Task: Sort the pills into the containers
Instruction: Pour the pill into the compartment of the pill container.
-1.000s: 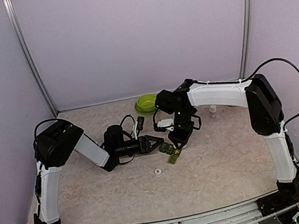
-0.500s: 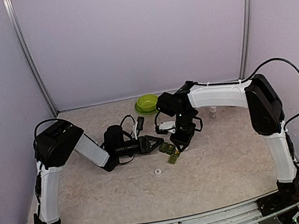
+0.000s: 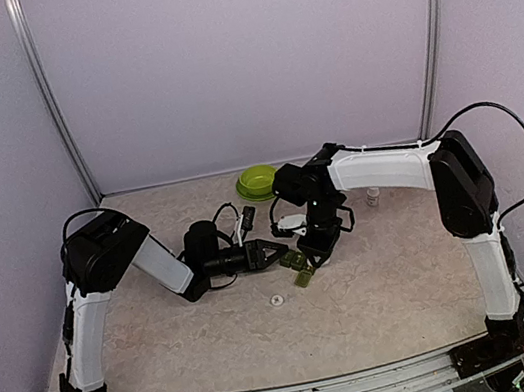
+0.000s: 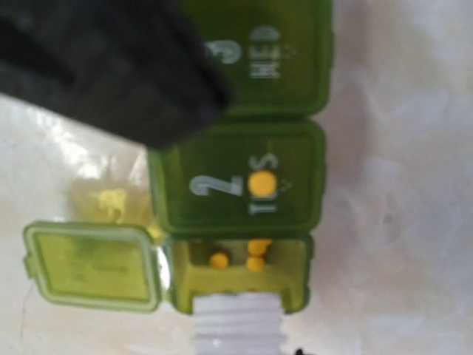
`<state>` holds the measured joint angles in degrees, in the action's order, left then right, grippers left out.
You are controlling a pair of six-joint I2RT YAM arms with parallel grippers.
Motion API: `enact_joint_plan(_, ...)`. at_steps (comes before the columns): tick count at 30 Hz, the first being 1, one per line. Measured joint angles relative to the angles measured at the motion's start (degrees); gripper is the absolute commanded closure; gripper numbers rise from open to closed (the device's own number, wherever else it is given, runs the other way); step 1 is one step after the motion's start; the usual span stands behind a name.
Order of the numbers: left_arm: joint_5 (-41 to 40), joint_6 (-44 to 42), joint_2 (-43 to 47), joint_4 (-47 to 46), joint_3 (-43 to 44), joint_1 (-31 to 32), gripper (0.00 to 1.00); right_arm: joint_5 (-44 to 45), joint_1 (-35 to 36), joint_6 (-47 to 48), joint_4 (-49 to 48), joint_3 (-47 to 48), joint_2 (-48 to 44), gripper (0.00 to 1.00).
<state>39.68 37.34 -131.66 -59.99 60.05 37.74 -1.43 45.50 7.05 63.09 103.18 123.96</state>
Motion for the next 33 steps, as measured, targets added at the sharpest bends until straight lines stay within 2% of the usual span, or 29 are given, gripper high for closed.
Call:
enact_joint_plan(7, 0.15, 0.15, 0.00, 0.00, 0.00, 0.17, 0.65, -0.20, 0.33, 0.24, 0.09, 0.00, 0.00, 0.77)
enact_joint_plan(33, 0.22, 0.17, 0.00, 0.00, 0.00, 0.26, 0.64, 1.29, 0.50, 0.44, 0.15, -0.22, 0.00, 0.76)
